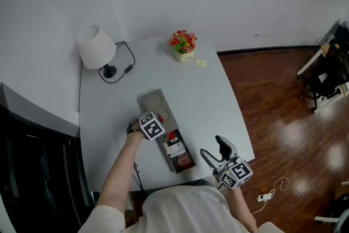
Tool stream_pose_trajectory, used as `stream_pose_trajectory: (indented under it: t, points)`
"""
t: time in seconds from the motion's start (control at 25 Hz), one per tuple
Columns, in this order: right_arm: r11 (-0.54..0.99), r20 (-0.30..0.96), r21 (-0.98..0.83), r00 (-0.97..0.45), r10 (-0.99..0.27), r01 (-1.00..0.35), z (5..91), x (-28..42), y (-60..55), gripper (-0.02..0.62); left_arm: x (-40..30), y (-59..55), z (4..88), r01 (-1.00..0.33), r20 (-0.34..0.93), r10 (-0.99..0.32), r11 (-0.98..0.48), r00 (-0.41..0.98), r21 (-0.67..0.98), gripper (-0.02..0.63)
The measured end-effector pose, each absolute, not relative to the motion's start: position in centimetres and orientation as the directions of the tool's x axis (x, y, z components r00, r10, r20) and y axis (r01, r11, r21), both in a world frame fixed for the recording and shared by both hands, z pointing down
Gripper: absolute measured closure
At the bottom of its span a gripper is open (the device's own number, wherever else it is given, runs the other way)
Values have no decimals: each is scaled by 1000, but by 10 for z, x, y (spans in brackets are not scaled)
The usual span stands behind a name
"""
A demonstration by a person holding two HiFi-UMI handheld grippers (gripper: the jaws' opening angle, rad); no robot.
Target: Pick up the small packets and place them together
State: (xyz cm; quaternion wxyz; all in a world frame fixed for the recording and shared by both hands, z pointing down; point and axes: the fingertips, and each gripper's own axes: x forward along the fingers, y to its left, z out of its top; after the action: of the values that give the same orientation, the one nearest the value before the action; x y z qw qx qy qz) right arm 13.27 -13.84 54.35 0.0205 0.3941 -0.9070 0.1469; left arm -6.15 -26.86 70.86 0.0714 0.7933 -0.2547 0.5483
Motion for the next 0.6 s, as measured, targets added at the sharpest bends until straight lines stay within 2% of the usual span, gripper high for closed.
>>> stream_pose_trajectory:
  t: [0.12,0.2,0.32,0.44,0.6]
  points:
    - [647,154,-253,-690,-707,-719,544,131,-139,258,-63,-264,720,-502,919,-289,-856,269,-123,290]
    - [651,150,-252,-693,-705,-716,543,128,-140,258,-65,-263,722,-525,916,-292,-844,276,-111,236]
    - [659,143,-253,-701,-699,-708,542,124,-140,258,-66,-262,715,-568,894,-327,-817,307,-104,196]
    - [670,137,-253,-711,-689,-698,540,120,-139,258,-68,-262,698,-644,838,-415,-758,353,-104,184]
    - [683,122,-257,-724,-679,-684,537,113,-138,258,-67,-254,651,-759,677,-581,-649,451,-51,184]
